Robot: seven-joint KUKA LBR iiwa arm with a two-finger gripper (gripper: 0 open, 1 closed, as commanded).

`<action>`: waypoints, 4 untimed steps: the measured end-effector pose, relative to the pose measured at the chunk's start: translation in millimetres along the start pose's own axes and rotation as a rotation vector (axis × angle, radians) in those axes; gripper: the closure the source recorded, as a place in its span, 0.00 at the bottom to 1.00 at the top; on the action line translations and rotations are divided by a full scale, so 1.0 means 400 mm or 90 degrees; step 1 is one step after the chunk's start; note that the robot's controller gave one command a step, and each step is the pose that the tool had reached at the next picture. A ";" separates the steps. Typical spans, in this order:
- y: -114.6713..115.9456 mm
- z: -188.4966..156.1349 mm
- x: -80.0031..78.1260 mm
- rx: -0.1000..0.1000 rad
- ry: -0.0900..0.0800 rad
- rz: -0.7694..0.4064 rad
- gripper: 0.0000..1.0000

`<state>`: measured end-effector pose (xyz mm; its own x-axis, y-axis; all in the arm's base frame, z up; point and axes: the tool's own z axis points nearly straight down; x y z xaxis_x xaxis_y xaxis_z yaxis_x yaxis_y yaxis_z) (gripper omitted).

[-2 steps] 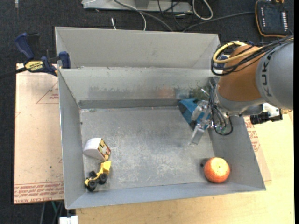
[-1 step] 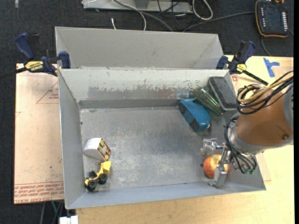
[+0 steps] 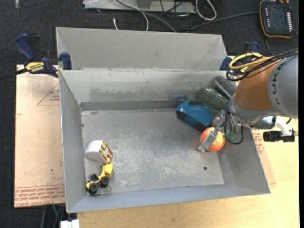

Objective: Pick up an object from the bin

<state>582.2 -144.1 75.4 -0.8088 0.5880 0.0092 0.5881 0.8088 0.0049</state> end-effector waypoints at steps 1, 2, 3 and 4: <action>-0.106 0.011 0.190 0.001 -0.008 -0.372 1.00; -0.106 0.012 0.192 0.002 -0.005 -0.372 1.00; -0.106 -0.069 0.198 0.002 -0.001 -0.372 1.00; -0.104 -0.170 0.200 0.002 0.000 -0.371 1.00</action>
Offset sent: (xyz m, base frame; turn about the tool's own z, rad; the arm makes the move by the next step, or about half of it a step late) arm 0.0000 0.0000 0.0000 0.0000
